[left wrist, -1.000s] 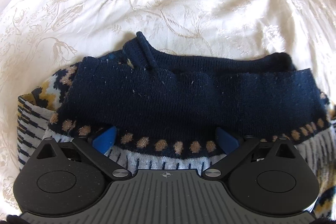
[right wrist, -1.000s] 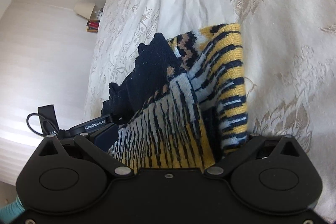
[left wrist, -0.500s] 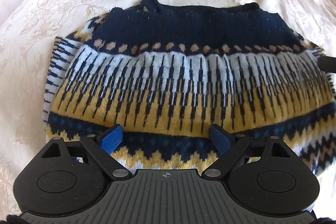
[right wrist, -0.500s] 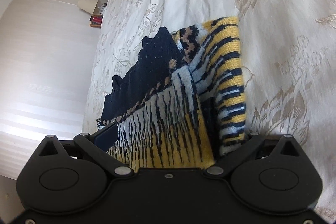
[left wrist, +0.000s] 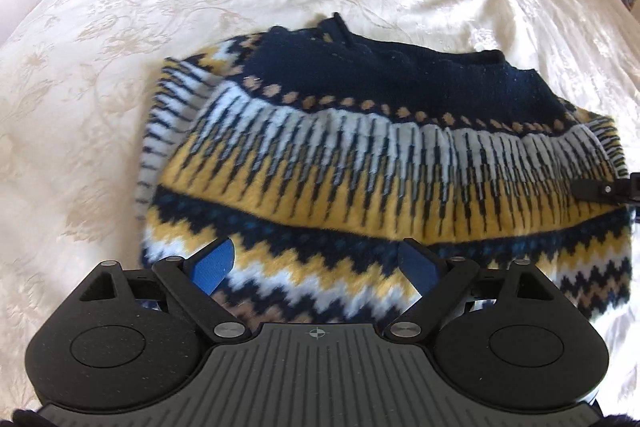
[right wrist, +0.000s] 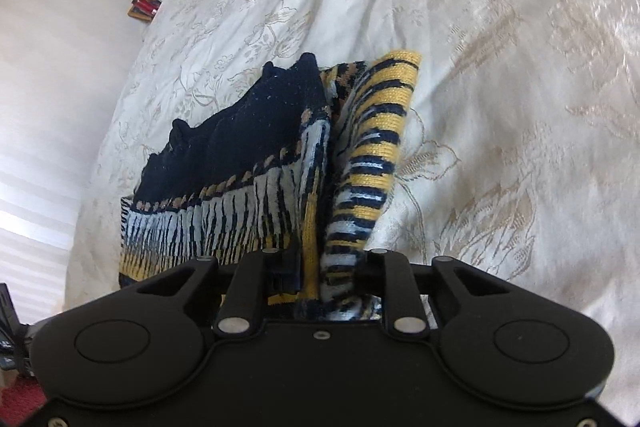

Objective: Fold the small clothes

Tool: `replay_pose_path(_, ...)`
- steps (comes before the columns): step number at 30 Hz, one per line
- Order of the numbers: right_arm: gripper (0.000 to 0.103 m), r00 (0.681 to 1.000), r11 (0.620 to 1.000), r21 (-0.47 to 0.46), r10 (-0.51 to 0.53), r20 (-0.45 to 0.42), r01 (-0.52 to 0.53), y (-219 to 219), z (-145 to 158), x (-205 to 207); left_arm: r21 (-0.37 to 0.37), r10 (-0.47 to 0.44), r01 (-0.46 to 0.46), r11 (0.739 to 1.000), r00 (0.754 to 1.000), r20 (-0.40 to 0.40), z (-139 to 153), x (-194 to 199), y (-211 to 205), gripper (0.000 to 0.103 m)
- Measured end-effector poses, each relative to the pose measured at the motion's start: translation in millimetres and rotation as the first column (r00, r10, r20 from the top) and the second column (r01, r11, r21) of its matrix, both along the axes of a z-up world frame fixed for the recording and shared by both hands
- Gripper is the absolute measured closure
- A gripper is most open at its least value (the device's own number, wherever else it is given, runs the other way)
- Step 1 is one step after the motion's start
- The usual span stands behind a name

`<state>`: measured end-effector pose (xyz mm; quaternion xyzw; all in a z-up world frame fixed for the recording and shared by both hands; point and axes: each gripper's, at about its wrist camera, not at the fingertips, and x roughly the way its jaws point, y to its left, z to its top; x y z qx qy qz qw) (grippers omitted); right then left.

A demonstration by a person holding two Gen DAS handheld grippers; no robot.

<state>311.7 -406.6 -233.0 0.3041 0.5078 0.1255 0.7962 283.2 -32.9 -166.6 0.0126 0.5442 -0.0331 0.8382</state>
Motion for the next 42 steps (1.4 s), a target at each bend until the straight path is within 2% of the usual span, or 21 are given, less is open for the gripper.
replay_pose_path(7, 0.074, 0.999, 0.994, -0.104, 0.039, 0.006, -0.038, 36.5, 43.2, 6.8, -0.034, 0.059, -0.059, 0.998, 0.998, -0.002, 14.2, -17.9, 50.8, 0.014)
replay_pose_path(12, 0.074, 0.998, 0.992, -0.113, 0.058, 0.009, -0.057, 70.0, 73.7, 16.1, -0.073, 0.087, -0.087, 0.994, 0.996, -0.002, 20.0, -27.2, 87.5, 0.014)
replay_pose_path(19, 0.074, 0.995, 0.985, -0.14, 0.102, 0.021, -0.098, 135.8, 98.0, 30.3, -0.109, 0.077, -0.078, 0.991, 0.997, -0.01, 24.7, -38.7, 129.5, 0.014)
replay_pose_path(26, 0.075, 0.984, 0.971, -0.163, 0.177, 0.009, -0.173, 215.1, 97.5, 52.0, -0.119, 0.075, -0.076, 0.99, 0.997, -0.019, 26.5, -45.3, 169.8, 0.014)
replay_pose_path(33, 0.074, 0.966, 0.913, -0.314, 0.248, -0.076, -0.259, 287.5, 73.6, 63.3, -0.122, 0.089, -0.093, 0.988, 0.995, -0.042, 21.7, -48.2, 203.0, 0.014)
replay_pose_path(38, 0.073, 0.956, 0.874, -0.389, 0.276, -0.098, -0.292, 313.8, 66.7, 64.5, -0.129, 0.097, -0.104, 0.986, 0.993, -0.059, 16.7, -47.3, 213.2, 0.014)
replay_pose_path(40, 0.069, 0.95, 0.862, -0.401, 0.292, -0.108, -0.31, 318.3, 65.3, 64.0, -0.137, 0.097, -0.106, 0.985, 0.993, -0.069, 14.0, -46.4, 214.1, 0.014)
replay_pose_path(42, 0.055, 0.949, 0.874, -0.37, 0.305, -0.083, -0.314, 323.2, 68.7, 62.9, -0.145, 0.095, -0.105, 0.984, 0.993, -0.074, 12.4, -44.9, 213.4, 0.014)
